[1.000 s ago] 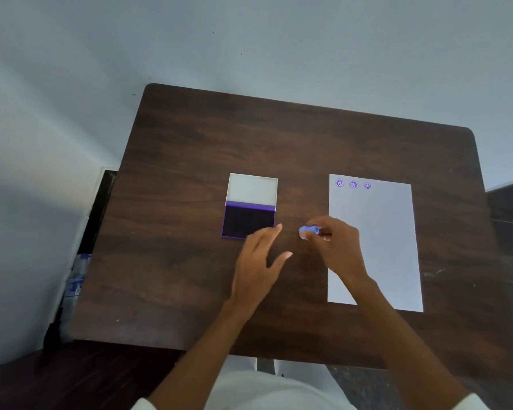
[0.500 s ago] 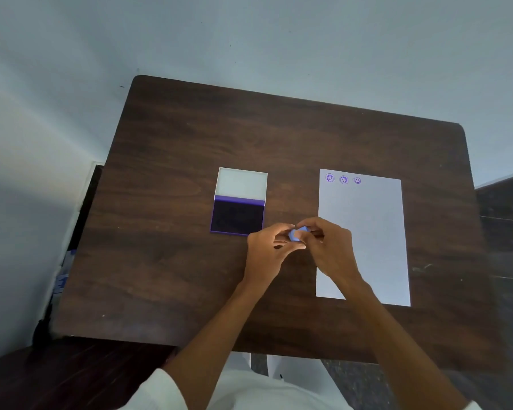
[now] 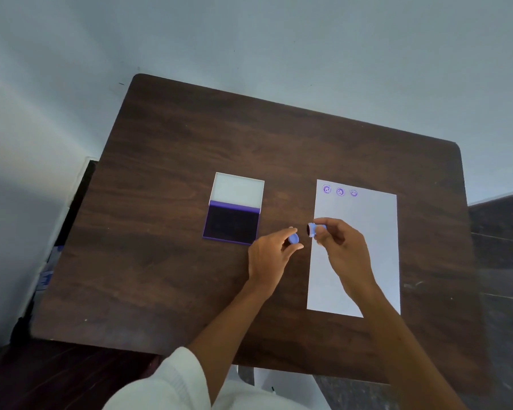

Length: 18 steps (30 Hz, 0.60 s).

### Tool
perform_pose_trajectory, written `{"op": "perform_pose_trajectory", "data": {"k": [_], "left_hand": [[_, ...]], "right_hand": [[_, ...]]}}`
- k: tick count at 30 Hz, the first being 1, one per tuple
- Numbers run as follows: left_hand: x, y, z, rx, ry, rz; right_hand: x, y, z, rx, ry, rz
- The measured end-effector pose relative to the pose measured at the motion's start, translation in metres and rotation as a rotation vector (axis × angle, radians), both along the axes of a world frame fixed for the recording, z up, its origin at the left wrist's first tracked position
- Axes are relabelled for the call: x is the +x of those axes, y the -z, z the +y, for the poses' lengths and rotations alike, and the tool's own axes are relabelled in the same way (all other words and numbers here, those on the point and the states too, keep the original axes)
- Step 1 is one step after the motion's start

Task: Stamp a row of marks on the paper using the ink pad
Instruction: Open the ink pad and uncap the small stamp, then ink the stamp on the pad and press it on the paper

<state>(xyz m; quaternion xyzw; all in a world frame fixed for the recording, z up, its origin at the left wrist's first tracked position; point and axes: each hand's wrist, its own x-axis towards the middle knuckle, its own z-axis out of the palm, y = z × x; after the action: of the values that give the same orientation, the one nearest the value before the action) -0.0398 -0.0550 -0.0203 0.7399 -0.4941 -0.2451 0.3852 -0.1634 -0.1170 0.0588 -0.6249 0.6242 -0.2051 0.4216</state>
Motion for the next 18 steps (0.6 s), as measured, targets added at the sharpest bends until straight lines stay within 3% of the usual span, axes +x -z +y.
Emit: {"op": "perform_pose_trajectory", "data": {"k": [7,11,13,15,18], "left_hand": [[-0.003,-0.004,0.013,-0.038,0.105,-0.058],[0.031,-0.009,0.041,-0.304,0.019,-0.220],[0.068,-0.011,0.060,-0.328,-0.026,-0.283],[0.107,-0.010,0.074,-0.247,-0.114,-0.321],[0.139,-0.005,0.074,0.077,-0.218,-0.304]], "right_hand": [[0.008,-0.012,0.003,0.073,0.018,-0.137],[0.032,-0.018,0.002,0.019,-0.003,-0.161],[0.051,-0.018,0.003,-0.034,-0.083,-0.139],[0.077,-0.011,0.006,-0.113,-0.229,-0.066],[0.125,0.007,0.006,-0.139,-0.496,0.117]]}}
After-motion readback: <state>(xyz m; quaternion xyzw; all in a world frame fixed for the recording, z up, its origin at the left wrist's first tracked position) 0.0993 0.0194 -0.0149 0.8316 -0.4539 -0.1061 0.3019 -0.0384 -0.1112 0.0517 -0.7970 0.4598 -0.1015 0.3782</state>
